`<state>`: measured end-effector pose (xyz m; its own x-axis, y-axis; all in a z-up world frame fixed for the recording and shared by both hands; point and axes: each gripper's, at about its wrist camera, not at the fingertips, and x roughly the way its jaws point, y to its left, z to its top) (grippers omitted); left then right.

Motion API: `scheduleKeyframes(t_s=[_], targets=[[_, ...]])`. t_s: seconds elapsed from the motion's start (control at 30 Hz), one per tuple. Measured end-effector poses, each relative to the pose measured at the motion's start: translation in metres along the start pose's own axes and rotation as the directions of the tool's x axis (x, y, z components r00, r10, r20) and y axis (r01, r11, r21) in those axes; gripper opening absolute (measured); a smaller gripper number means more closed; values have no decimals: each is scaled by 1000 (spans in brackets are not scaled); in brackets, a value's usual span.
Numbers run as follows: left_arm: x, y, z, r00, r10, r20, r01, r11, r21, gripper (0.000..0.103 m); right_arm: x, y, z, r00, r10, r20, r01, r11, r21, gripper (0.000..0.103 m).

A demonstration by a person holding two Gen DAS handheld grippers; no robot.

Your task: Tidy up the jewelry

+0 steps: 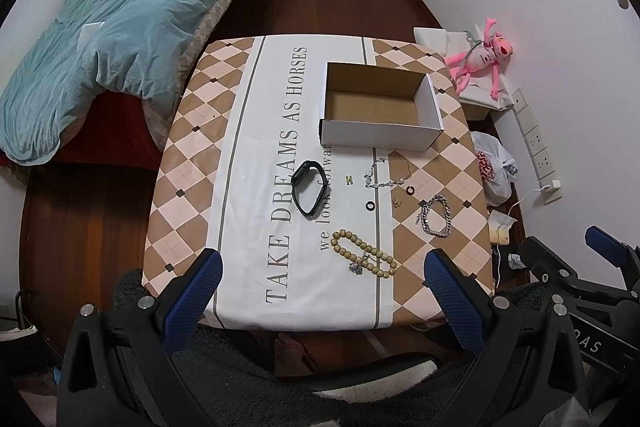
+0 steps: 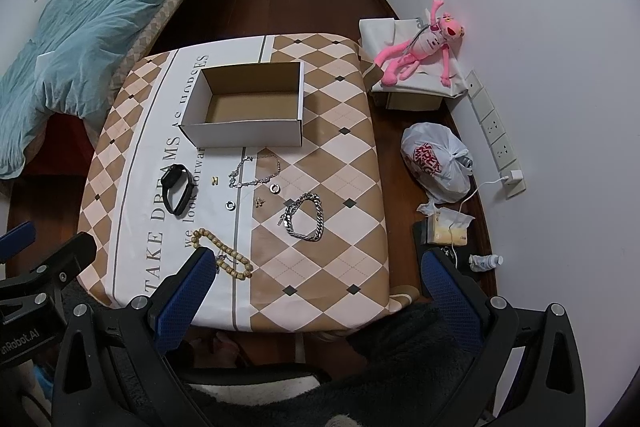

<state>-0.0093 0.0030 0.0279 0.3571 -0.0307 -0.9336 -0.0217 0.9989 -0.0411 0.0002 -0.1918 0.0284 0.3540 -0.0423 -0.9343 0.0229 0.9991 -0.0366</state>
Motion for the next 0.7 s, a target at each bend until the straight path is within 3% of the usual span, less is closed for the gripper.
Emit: scheduleKeyframes(t_s=[0.7], targets=[[-8,-1,2,1000,1,7,-1,1000,4,103,-4,0,3,1000,1,11,-1,1000,4,103]])
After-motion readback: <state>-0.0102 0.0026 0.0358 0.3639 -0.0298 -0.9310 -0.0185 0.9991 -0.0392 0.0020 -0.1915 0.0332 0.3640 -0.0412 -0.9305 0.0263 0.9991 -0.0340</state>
